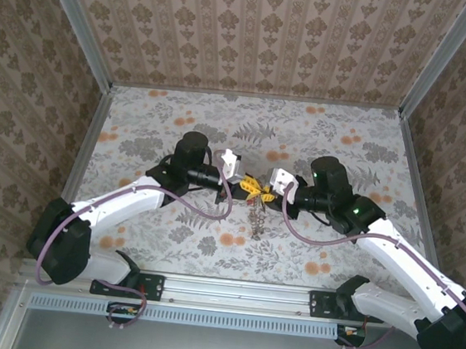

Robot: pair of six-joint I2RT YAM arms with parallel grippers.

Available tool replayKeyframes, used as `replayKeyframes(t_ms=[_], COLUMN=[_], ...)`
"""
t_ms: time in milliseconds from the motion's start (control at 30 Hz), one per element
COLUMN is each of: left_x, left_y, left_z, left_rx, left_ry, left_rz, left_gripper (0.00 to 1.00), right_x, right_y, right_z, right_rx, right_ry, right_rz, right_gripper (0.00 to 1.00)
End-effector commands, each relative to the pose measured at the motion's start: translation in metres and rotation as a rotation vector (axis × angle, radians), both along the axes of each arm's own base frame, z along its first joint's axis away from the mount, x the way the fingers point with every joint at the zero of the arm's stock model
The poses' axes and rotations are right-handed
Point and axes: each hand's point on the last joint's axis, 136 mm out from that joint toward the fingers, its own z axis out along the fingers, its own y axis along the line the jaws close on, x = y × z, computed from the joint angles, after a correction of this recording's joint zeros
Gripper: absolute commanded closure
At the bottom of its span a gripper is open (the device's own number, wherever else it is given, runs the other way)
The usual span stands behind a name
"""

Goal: Put the keys on the keyring

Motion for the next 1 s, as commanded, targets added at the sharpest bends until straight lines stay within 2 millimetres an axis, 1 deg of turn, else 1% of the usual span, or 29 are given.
replayKeyframes(t_ms=[0,67,167,233,367,433,500,567,633,767,833,900,967], left_x=[-0.01,-0.011,-0.012,-0.012,-0.01,-0.01,-0.009,-0.008,-0.007,-0.01,-0.011,-0.007,-0.004], left_y=[-0.002,-0.003,-0.004,-0.004,-0.001,0.0,0.002,0.003,0.004,0.009,0.011,0.013,0.013], left_z=[0.031,0.031,0.03,0.029,0.025,0.022,0.021,0.02,0.018,0.007,0.001,-0.002,-0.005], left_rx=[-0.1,-0.104,-0.107,-0.106,-0.09,-0.077,-0.066,-0.057,-0.038,0.057,0.099,0.131,0.156], left_ry=[-0.081,-0.084,-0.082,-0.079,-0.078,-0.078,-0.08,-0.077,-0.074,-0.084,-0.089,-0.096,-0.103], left_rz=[-0.048,-0.052,-0.055,-0.053,-0.046,-0.044,-0.045,-0.042,-0.038,-0.057,-0.052,-0.03,-0.01], left_gripper=[1.0,1.0,1.0,1.0,1.0,1.0,1.0,1.0,1.0,0.8,0.79,0.78,0.75], right_x=[-0.003,-0.002,-0.003,-0.005,-0.01,-0.012,-0.014,-0.014,-0.013,-0.012,-0.012,-0.011,-0.01], right_y=[0.01,0.012,0.013,0.012,0.008,0.005,0.003,0.0,-0.002,-0.005,-0.006,-0.007,-0.006], right_z=[0.0,0.001,0.005,0.009,0.015,0.016,0.015,0.014,0.011,0.006,0.003,0.001,-0.001], right_rx=[0.052,0.064,0.08,0.087,0.094,0.09,0.079,0.07,0.052,-0.002,-0.026,-0.048,-0.068], right_ry=[0.026,0.027,0.014,0.006,-0.01,-0.012,-0.009,-0.008,-0.003,0.03,0.046,0.056,0.065], right_rz=[0.037,0.042,0.046,0.052,0.054,0.053,0.053,0.044,0.033,0.022,0.02,0.02,0.022], right_gripper=[0.81,0.79,0.79,0.85,0.89,0.95,0.98,1.0,1.0,1.0,1.0,1.0,1.0])
